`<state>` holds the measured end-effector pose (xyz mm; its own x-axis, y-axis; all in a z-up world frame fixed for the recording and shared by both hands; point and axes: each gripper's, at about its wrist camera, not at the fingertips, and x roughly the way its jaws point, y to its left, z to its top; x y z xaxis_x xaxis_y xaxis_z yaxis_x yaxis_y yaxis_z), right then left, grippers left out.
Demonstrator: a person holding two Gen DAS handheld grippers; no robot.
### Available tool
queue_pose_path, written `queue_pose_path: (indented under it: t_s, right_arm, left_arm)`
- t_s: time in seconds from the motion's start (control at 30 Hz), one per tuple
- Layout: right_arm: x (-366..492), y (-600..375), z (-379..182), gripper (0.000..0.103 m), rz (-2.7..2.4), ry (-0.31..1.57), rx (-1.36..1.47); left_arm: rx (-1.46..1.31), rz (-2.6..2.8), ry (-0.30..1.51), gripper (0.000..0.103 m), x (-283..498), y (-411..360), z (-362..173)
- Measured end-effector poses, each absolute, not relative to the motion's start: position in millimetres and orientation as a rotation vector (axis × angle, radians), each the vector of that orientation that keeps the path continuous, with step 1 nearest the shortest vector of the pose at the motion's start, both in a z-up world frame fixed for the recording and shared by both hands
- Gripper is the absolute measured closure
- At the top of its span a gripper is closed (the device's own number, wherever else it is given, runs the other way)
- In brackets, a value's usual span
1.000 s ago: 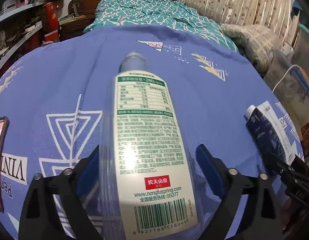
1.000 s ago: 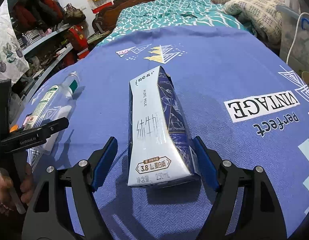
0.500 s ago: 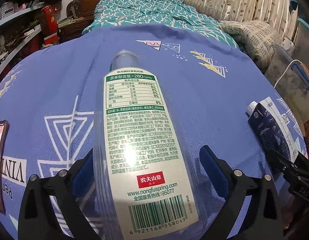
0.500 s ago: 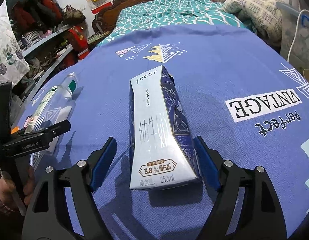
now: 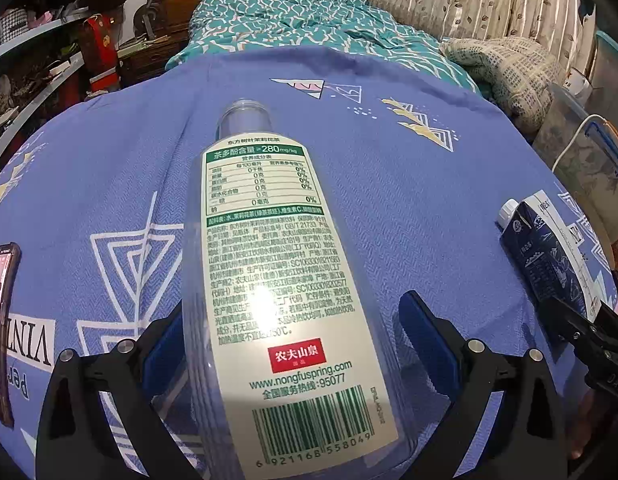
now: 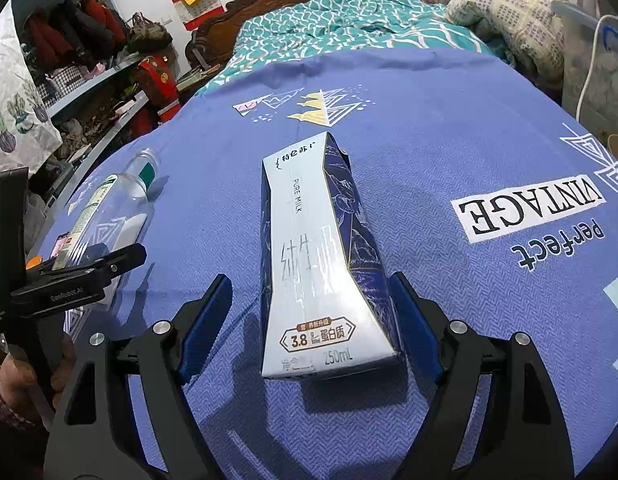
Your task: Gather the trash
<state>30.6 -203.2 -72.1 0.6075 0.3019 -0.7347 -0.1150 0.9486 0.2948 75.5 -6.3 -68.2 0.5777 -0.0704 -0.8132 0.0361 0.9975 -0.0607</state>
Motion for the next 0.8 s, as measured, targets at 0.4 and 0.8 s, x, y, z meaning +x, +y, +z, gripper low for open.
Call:
queue_pose_path:
  t_s: [0.4,0.8]
  right_arm:
    - [30.2,-201.1,-71.8,0.022,0.218,0.891,0.205]
    - [31.7,-198.9,-71.0,0.022,0.178,0.892,0.182]
  left_arm:
    - [-0.042,-0.069,0.952,0.009,72.9,-4.6,-68.3]
    - [-0.14,-0.08,0.927,0.009,69.4,10.2,-63.4]
